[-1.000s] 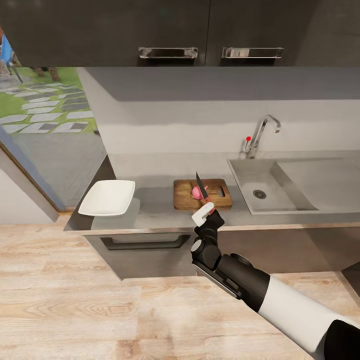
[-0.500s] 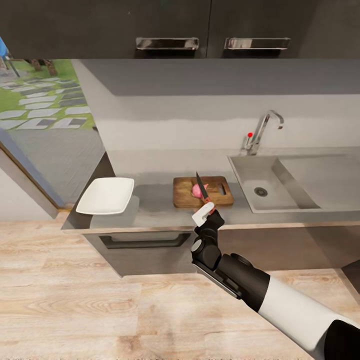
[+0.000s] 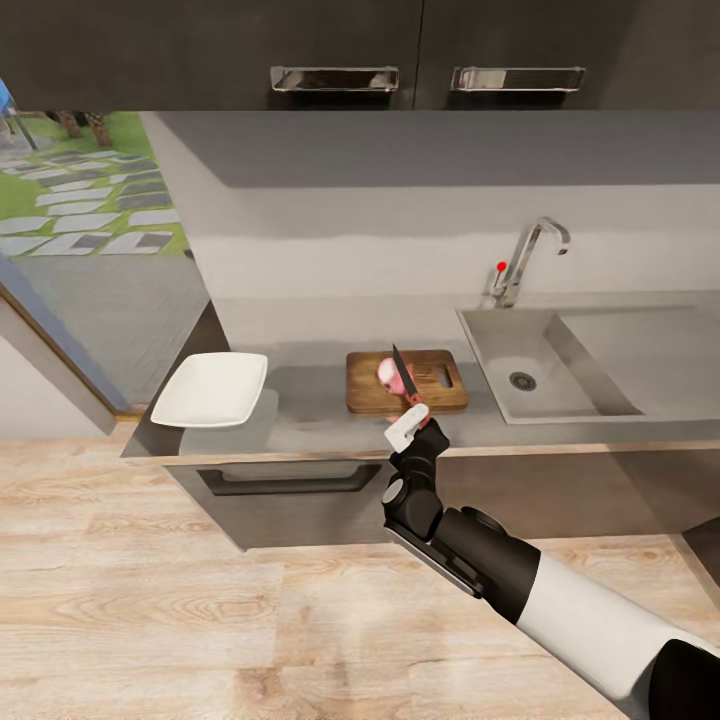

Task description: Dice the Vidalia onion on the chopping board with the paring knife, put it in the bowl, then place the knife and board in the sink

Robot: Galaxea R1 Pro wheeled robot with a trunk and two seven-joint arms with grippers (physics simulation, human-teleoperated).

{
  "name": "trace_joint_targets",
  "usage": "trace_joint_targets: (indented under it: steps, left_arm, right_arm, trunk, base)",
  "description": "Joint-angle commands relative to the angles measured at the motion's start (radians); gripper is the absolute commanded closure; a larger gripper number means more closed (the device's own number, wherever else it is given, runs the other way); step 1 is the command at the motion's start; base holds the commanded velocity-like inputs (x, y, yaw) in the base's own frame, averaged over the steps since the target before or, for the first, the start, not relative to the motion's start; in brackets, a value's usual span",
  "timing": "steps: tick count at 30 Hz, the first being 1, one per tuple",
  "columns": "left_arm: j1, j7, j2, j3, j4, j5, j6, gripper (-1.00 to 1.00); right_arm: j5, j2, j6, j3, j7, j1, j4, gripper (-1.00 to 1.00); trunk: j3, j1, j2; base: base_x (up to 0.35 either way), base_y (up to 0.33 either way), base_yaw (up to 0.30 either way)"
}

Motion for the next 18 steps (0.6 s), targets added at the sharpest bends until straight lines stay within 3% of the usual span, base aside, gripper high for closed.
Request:
trace_joint_targets:
  steps: [1,18]
  left_arm:
    - [0.0,0.006,0.001,-0.004,-0.002,0.005,-0.002,-1.0]
    - [0.0,0.006,0.001,-0.004,-0.002,0.005,-0.002,-1.0]
  right_arm:
    - [-0.019,-0.001,0.001,0.004,-0.01,-0.002,-0.001,1.0]
    - [-0.019,-0.001,0.0,0.004,-0.01,-0.002,-0.001,1.0]
  trunk:
    - [-0.002,0.001,-0.002]
    - [-0.002,0.001,-0.002]
  base:
    - [0.0,0.0,0.0]
    - [0.0,0.0,0.0]
